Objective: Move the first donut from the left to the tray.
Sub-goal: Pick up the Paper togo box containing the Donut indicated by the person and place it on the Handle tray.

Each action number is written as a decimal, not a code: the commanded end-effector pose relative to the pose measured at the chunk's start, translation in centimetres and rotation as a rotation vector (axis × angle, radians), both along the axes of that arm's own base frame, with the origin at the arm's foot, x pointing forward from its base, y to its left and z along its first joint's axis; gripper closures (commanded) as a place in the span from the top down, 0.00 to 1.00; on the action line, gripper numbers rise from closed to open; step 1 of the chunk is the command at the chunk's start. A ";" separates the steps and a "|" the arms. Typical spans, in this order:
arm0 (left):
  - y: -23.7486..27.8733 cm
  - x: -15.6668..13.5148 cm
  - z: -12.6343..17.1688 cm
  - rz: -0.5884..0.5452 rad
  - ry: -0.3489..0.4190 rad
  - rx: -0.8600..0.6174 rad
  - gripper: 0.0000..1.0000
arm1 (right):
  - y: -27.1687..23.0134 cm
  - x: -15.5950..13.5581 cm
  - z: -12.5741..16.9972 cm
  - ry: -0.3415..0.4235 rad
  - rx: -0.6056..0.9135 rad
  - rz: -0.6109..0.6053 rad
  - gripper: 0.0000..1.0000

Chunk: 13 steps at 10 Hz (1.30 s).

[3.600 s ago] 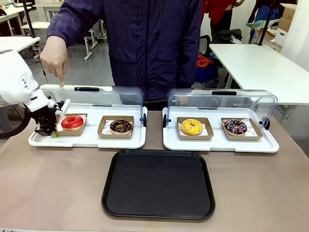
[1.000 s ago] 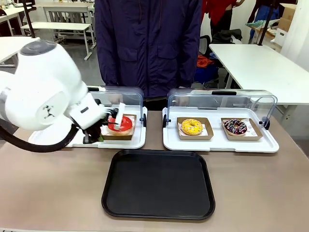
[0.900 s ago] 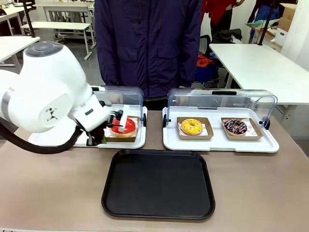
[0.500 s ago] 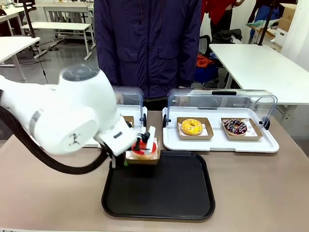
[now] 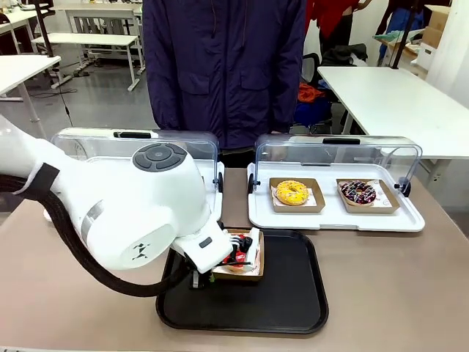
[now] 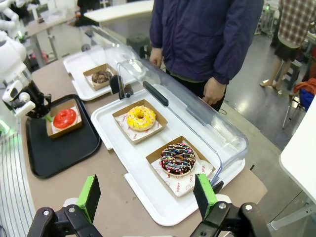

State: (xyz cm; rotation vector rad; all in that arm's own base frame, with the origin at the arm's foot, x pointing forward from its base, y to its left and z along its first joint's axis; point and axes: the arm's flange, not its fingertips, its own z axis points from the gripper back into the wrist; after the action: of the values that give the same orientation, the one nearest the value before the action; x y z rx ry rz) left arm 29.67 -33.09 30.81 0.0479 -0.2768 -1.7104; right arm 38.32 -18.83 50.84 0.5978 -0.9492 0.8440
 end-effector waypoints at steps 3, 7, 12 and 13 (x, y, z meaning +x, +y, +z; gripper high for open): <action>2.1 -5.5 -3.4 0.031 0.009 0.012 0.02 | 0.1 0.0 0.2 -0.010 0.003 0.003 1.00; -0.8 -0.6 0.0 0.010 -0.009 0.000 0.02 | 0.1 0.0 0.2 -0.010 0.003 0.003 1.00; -0.7 -1.0 1.3 0.027 0.041 -0.077 0.59 | 0.1 0.0 0.2 -0.010 0.003 0.003 1.00; -0.5 -1.5 2.3 0.028 0.059 -0.117 0.91 | 0.1 0.0 0.2 -0.010 0.003 0.003 1.00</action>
State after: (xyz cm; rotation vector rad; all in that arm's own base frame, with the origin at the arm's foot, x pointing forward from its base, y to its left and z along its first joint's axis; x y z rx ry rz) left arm 28.51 -34.61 31.34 -0.0062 -0.3037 -1.6596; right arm 38.32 -18.83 50.84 0.5978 -0.9492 0.8440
